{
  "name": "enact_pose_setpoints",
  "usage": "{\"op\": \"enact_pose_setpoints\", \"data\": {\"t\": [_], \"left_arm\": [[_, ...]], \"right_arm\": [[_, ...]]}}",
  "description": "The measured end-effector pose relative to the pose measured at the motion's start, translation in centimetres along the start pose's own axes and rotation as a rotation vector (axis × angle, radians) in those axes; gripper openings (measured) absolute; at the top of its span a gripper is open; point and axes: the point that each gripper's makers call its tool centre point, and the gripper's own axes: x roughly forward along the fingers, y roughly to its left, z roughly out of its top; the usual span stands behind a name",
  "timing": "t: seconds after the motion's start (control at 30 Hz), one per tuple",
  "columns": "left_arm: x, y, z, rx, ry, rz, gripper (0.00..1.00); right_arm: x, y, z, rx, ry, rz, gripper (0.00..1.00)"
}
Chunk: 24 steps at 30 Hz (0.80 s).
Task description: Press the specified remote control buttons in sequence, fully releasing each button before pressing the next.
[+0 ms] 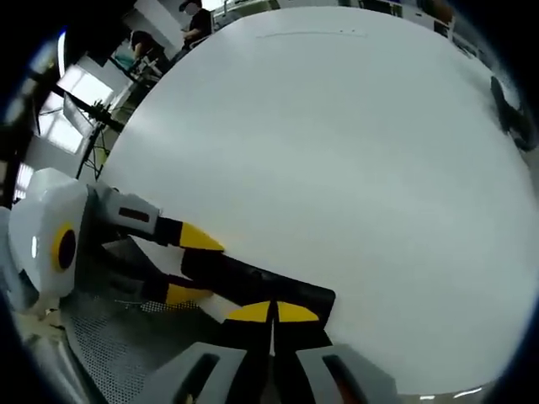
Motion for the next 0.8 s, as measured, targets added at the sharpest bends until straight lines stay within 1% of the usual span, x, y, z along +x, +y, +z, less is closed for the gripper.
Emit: {"op": "enact_pose_setpoints", "data": {"t": [0.13, 0.23, 0.37, 0.47, 0.53, 0.63, 0.73, 0.8], "left_arm": [[0.0, 0.0, 0.0, 0.006, 0.004, 0.002, 0.24], [0.0, 0.0, 0.0, 0.012, 0.009, 0.006, 0.24], [0.0, -0.1, 0.0, 0.023, 0.012, 0.012, 0.24], [0.0, -0.1, 0.0, 0.032, 0.017, 0.017, 0.24], [0.0, -0.2, 0.0, 0.036, 0.02, 0.019, 0.24], [0.0, -0.2, 0.0, 0.039, 0.024, 0.024, 0.24], [0.0, -0.2, 0.0, 0.06, 0.028, 0.025, 0.24], [-0.1, -0.2, 0.0, 0.045, 0.017, 0.03, 0.25]], "right_arm": [[0.4, 0.5, -0.5, -0.013, 0.028, 0.012, 0.0], [0.8, 0.4, -0.8, -0.026, 0.041, 0.0, 0.0], [0.7, 0.2, -0.8, -0.016, 0.044, 0.005, 0.0], [0.9, 0.1, -0.8, 0.015, 0.042, 0.005, 0.0], [0.9, 0.0, -0.8, 0.02, 0.042, 0.0, 0.0], [1.1, 0.1, -0.8, -0.01, 0.052, -0.035, 0.0], [1.1, 0.2, -0.8, -0.033, 0.062, -0.068, 0.0], [1.1, 0.2, -0.8, -0.034, 0.072, -0.081, 0.0]]}}
